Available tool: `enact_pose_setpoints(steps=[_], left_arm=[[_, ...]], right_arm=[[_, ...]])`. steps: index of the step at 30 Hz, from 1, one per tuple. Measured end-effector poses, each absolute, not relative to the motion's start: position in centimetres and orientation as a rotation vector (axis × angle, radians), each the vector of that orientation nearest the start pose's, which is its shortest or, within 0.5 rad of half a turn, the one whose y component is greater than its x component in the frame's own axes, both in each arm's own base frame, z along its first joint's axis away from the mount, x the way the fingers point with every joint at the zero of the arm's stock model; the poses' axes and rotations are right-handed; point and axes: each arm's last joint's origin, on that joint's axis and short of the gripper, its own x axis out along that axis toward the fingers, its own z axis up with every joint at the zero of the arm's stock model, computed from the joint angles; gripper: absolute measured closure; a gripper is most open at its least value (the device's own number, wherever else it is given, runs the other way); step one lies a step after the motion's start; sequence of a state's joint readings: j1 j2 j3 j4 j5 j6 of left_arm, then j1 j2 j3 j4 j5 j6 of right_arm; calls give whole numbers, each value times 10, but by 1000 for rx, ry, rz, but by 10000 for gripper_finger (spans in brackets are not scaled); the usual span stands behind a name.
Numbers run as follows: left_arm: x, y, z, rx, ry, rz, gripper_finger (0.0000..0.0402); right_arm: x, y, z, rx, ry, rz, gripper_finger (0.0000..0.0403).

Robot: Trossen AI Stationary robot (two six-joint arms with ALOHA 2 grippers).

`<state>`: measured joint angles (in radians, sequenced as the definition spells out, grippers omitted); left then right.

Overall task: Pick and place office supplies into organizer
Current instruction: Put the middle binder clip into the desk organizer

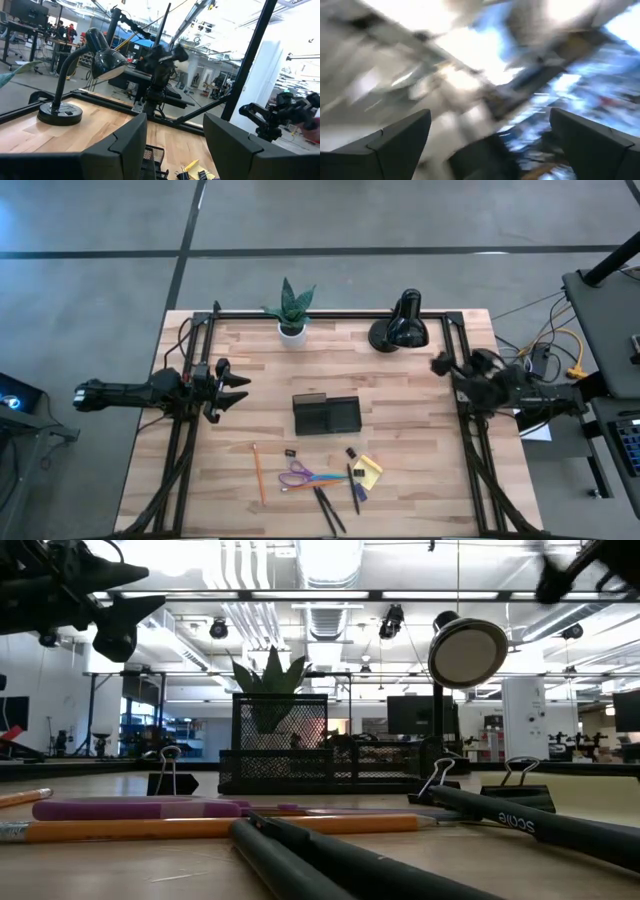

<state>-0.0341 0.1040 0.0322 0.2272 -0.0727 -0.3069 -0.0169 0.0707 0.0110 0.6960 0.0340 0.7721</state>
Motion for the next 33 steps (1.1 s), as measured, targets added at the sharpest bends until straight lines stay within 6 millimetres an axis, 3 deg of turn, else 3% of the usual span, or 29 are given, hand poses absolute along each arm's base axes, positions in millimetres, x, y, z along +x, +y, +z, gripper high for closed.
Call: enact_pose_setpoints(steps=[5,10,15,20,30,33], left_arm=[[102,-1,188,-315,-160,14,220],[102,-1,188,-314,-160,14,220],[102,-1,188,-315,-159,14,220],[102,-1,188,-315,-160,14,220],[102,-1,188,-314,-157,15,220],[102,-1,188,-314,-159,14,220]], right_arm=[[106,1,229,757,-386,165,5],[137,6,246,774,57,79,5],[154,18,263,822,547,-34,5],[162,32,277,849,839,-129,5],[211,60,292,836,760,8,5],[227,64,300,945,726,-24,5]])
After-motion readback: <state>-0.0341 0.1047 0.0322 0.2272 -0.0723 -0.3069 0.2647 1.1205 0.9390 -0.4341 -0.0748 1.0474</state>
